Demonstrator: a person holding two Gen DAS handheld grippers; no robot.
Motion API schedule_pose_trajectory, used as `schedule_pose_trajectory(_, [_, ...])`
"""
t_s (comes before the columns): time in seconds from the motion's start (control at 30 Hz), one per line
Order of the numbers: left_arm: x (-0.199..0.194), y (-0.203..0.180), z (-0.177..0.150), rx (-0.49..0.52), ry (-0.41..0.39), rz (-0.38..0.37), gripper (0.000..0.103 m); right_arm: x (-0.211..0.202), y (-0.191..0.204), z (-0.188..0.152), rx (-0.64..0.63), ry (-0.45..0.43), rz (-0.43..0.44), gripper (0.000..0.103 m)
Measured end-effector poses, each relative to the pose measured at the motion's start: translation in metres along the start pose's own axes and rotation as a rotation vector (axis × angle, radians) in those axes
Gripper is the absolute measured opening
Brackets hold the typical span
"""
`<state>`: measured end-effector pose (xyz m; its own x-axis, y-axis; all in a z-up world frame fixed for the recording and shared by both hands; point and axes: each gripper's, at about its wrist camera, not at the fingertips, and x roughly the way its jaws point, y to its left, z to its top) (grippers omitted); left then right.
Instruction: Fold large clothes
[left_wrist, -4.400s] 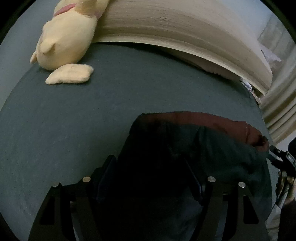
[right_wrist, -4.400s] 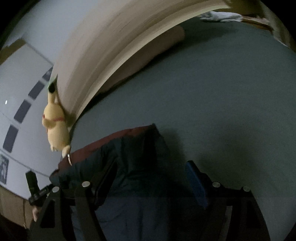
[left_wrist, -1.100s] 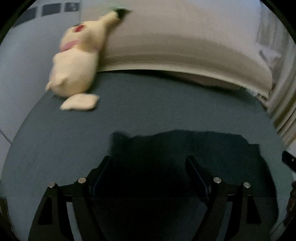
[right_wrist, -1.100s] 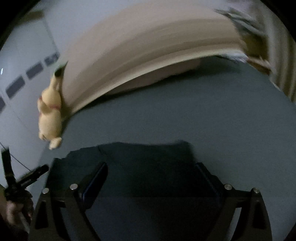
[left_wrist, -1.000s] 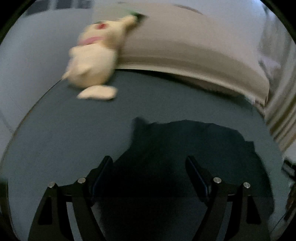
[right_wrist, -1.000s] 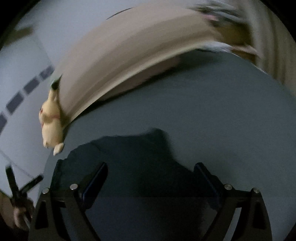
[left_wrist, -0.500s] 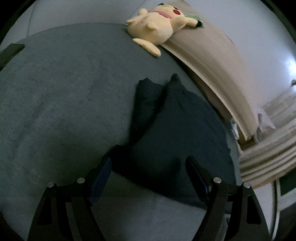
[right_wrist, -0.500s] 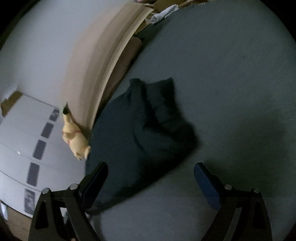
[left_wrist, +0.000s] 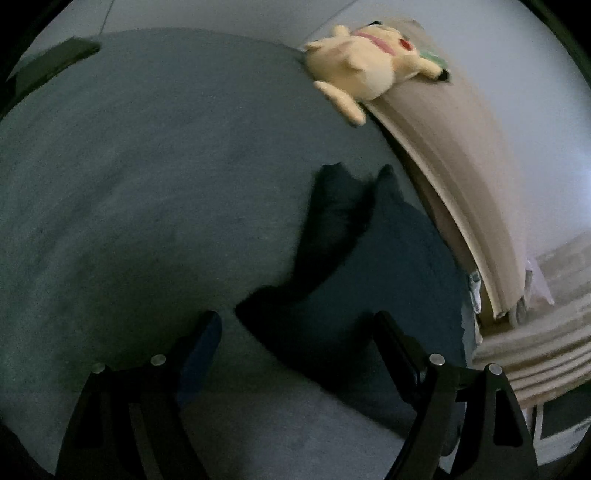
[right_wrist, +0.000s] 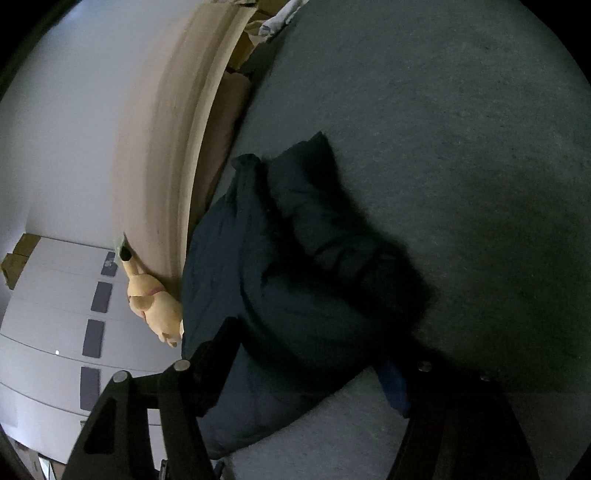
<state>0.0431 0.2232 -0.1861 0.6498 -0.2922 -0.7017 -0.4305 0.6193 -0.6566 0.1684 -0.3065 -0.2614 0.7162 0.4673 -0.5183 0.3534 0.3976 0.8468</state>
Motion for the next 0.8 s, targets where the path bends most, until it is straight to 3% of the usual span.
schedule_pose_trajectory(0.2, [0.011,-0.012,0.002,0.014,0.008,0.005,0.084,-0.015,-0.006,0.004,-0.026,0.010,-0.015,0.071])
schedule_pose_trajectory(0.23, [0.012,-0.011,0.003,0.009,0.012,0.005,0.080,-0.015,-0.006,0.005,-0.035,0.011,-0.023,0.060])
schedule_pose_trajectory(0.27, [0.013,-0.011,0.005,0.005,0.011,0.000,0.070,-0.015,-0.003,0.005,-0.054,0.011,-0.047,0.053])
schedule_pose_trajectory(0.3, [0.013,-0.012,0.007,0.021,0.024,-0.001,0.045,-0.017,-0.001,0.005,-0.071,0.011,-0.061,0.044])
schedule_pose_trajectory(0.33, [0.011,-0.016,0.009,0.046,0.024,0.011,0.032,-0.020,0.004,0.006,-0.099,0.005,-0.071,0.032])
schedule_pose_trajectory(0.4, [0.002,-0.027,0.010,0.091,0.000,0.021,0.022,-0.027,0.021,0.006,-0.172,-0.017,-0.084,0.024])
schedule_pose_trajectory(0.6, [-0.025,-0.035,0.001,0.143,-0.076,0.037,0.016,-0.054,0.069,0.001,-0.318,-0.078,-0.093,0.020])
schedule_pose_trajectory(0.7, [0.003,-0.019,-0.008,0.144,-0.027,0.092,0.017,-0.042,0.055,0.000,-0.325,-0.051,-0.153,0.020])
schedule_pose_trajectory(0.8, [0.013,-0.016,-0.010,0.168,-0.015,0.105,0.019,-0.024,0.015,-0.001,-0.257,-0.005,-0.188,0.020])
